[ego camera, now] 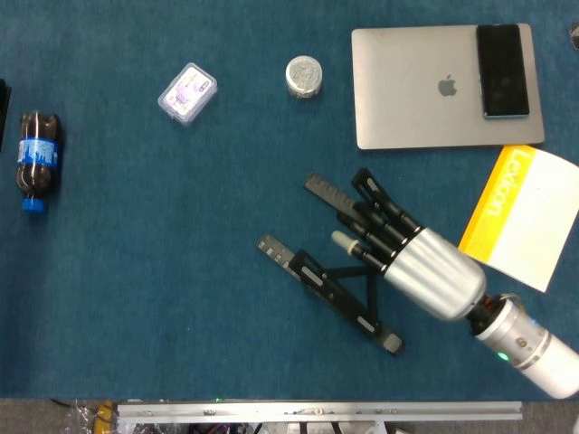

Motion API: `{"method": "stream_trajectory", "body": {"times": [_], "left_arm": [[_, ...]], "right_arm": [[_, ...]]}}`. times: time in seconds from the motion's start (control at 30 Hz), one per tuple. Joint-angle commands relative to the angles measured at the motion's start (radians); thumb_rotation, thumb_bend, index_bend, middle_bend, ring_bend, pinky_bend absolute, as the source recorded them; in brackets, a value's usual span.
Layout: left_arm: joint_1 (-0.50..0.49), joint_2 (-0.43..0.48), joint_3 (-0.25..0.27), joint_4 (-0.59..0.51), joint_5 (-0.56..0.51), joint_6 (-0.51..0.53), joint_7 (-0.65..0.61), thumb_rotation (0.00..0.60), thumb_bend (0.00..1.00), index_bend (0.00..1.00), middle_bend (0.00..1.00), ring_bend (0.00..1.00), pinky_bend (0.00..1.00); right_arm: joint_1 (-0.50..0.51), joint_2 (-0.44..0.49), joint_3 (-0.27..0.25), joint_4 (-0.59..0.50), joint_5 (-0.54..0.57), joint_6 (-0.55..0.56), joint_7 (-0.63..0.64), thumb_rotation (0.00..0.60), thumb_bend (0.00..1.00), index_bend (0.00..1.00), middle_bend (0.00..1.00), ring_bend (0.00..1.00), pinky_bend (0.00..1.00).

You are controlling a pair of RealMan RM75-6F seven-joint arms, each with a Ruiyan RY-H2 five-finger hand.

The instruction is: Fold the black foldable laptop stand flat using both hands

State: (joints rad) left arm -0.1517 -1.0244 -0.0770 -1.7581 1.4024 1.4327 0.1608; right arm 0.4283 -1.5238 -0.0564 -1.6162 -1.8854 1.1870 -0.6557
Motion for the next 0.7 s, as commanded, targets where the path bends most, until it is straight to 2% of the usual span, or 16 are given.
{"method": "stream_trajectory", "body": {"times": [0.03, 0.27, 0.7], "left_arm": [[-0.001, -0.002, 0.0, 0.006, -0.003, -0.004, -0.003, 0.6, 0.25, 0.0, 0.0, 0.0, 0.0], [-0.003, -0.007, -0.001, 0.019, -0.009, -0.013, -0.011, 0.6, 0.25, 0.0, 0.0, 0.0, 0.0], [-0.003, -0.009, -0.002, 0.042, -0.011, -0.018, -0.034, 0.6, 0.25, 0.0, 0.0, 0.0, 0.0]], "right_arm": [[0.003, -0.025, -0.004, 0.032, -0.01, 0.003, 0.002, 0.6, 0.0, 0.0, 0.0, 0.0, 0.0], [0.015, -0.08, -0.002, 0.112, -0.021, 0.0, 0.008, 0.6, 0.0, 0.0, 0.0, 0.0, 0.0], [0.078, -0.209, 0.049, 0.247, -0.004, -0.039, 0.022, 0.6, 0.0, 0.0, 0.0, 0.0, 0.0]]}}
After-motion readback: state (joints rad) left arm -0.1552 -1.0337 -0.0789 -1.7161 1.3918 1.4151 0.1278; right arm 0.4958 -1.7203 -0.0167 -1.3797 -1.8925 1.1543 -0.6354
